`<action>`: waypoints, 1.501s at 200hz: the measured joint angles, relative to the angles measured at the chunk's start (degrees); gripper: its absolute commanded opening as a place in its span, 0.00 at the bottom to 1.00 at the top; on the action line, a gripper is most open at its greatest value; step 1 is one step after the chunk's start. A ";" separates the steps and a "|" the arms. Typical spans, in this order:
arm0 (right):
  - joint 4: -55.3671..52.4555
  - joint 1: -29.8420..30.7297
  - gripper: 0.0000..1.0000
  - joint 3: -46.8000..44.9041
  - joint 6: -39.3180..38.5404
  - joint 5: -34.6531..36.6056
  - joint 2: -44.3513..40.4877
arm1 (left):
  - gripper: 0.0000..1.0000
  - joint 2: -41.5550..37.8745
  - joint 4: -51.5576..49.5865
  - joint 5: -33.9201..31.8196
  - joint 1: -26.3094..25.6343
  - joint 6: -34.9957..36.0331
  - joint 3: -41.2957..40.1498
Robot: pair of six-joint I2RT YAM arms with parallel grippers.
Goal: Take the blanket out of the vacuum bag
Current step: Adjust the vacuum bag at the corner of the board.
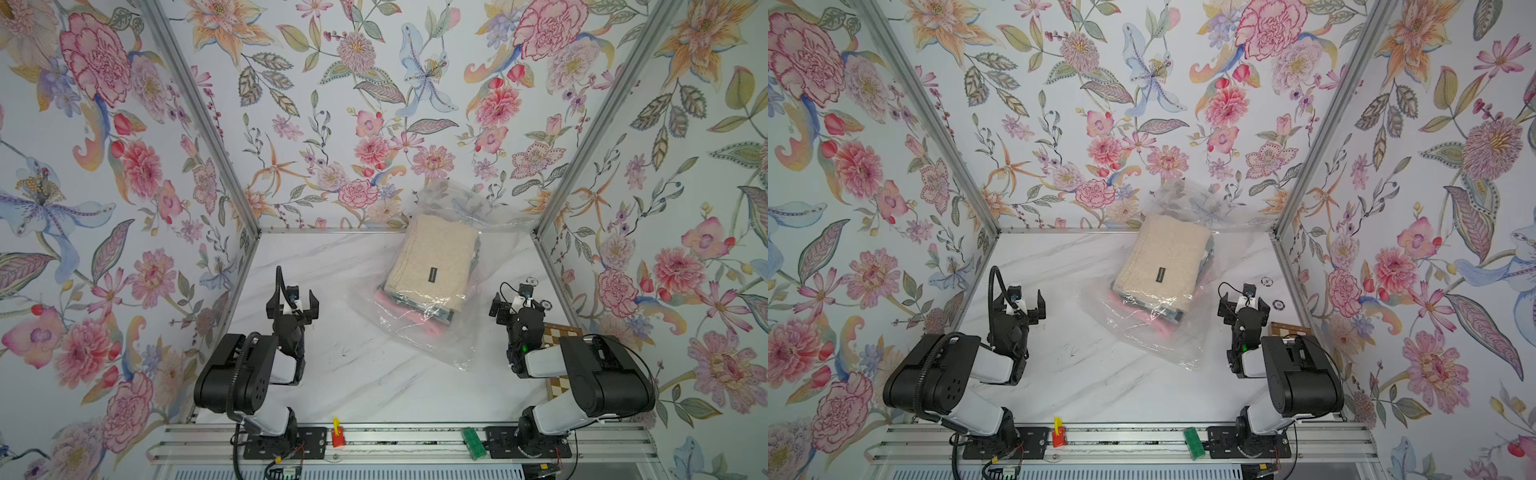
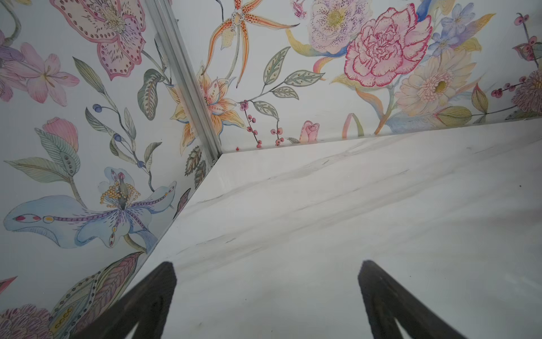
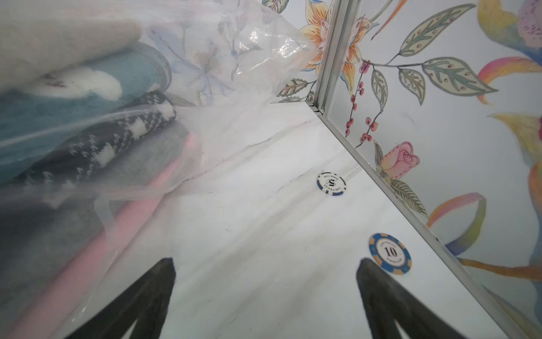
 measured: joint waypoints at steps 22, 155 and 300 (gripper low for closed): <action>0.00 0.00 0.99 0.00 0.00 0.00 0.00 | 1.00 0.00 0.00 0.00 0.00 0.00 0.00; 0.00 0.00 0.99 0.02 0.00 0.02 0.00 | 0.99 0.00 0.00 0.00 0.00 0.00 0.00; 6.45 1.62 0.99 -3.54 -1.25 1.57 -0.87 | 0.99 0.00 3.19 -0.31 0.00 -0.04 -2.86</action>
